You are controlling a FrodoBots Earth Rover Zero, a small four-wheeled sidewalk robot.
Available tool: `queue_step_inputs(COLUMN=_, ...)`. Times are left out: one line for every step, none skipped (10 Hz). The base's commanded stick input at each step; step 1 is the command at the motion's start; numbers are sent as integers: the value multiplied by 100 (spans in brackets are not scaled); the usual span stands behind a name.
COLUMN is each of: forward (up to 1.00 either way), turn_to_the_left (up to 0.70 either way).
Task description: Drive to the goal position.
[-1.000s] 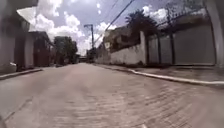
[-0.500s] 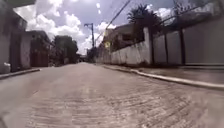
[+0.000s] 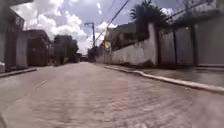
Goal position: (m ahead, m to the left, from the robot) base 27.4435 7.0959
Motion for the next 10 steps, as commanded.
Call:
queue_step_inputs(forward=100, turn_to_the_left=5)
queue_step_inputs(forward=100, turn_to_the_left=20)
queue_step_inputs(forward=100, turn_to_the_left=14)
queue_step_inputs(forward=100, turn_to_the_left=6)
queue_step_inputs(forward=100, turn_to_the_left=3)
queue_step_inputs(forward=100, turn_to_the_left=1)
queue_step_inputs(forward=100, turn_to_the_left=2)
queue_step_inputs(forward=100, turn_to_the_left=6)
queue_step_inputs(forward=100, turn_to_the_left=10)
queue_step_inputs(forward=100, turn_to_the_left=15)
